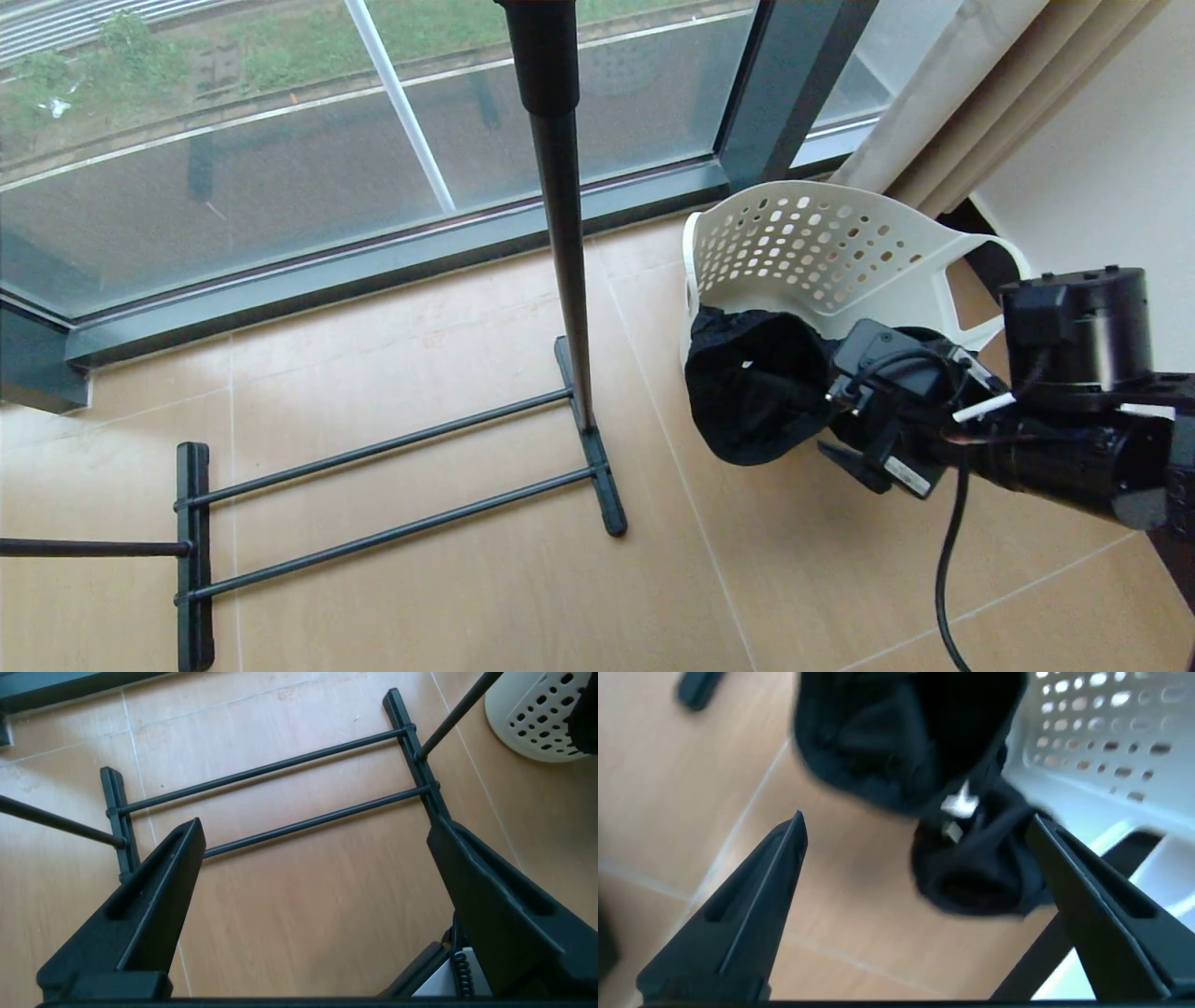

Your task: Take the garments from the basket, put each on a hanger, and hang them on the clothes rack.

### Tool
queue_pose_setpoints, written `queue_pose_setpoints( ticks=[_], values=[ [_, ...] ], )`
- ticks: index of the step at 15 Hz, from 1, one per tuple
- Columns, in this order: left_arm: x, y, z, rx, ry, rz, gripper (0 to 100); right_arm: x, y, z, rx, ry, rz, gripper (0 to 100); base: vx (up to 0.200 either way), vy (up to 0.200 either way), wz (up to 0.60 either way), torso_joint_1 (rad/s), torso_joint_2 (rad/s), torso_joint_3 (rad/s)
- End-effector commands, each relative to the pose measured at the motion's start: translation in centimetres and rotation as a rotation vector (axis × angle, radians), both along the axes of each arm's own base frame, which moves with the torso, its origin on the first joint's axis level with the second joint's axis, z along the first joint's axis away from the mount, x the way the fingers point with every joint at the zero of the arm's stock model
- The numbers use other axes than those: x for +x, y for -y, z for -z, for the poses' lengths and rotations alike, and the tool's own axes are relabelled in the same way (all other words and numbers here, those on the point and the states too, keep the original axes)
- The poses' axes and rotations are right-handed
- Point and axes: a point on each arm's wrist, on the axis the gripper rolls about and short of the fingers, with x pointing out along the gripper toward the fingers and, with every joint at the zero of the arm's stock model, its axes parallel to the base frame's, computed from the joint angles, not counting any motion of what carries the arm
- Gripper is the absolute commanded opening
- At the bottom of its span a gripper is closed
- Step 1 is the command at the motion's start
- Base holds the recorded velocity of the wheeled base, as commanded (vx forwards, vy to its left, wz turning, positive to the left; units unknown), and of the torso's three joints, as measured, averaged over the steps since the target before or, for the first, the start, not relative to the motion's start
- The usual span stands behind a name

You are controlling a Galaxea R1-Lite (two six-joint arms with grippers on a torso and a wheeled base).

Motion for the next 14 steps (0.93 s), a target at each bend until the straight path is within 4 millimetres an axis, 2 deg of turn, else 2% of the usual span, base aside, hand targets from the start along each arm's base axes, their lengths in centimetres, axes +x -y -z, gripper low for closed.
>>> queue_pose_setpoints(
  ticks=[1,5,6,8,14],
  values=[
    [0.0,0.0,0.0,0.0,-0.001,-0.002,100,4.1,-1.0,1.4,-0.037,-0.032,0.016,100,0.0,0.0,0.0,0.0,0.0,0.0],
    [0.0,0.0,0.0,0.0,-0.001,-0.002,100,7.7,-1.1,1.2,-0.107,0.007,0.035,100,0.0,0.0,0.0,0.0,0.0,0.0],
    [0.0,0.0,0.0,0.0,-0.001,-0.002,100,9.6,-1.2,1.2,-0.133,0.026,0.04,100,0.0,0.0,0.0,0.0,0.0,0.0],
    [0.0,0.0,0.0,0.0,-0.001,-0.002,100,11.4,-1.1,1.0,-0.146,0.051,0.057,100,0.0,0.0,0.0,0.0,0.0,0.0],
    [0.0,0.0,0.0,0.0,-0.001,-0.002,100,13.6,-1.3,0.8,-0.137,0.087,0.082,100,0.0,0.0,0.0,0.0,0.0,0.0]
  ],
)
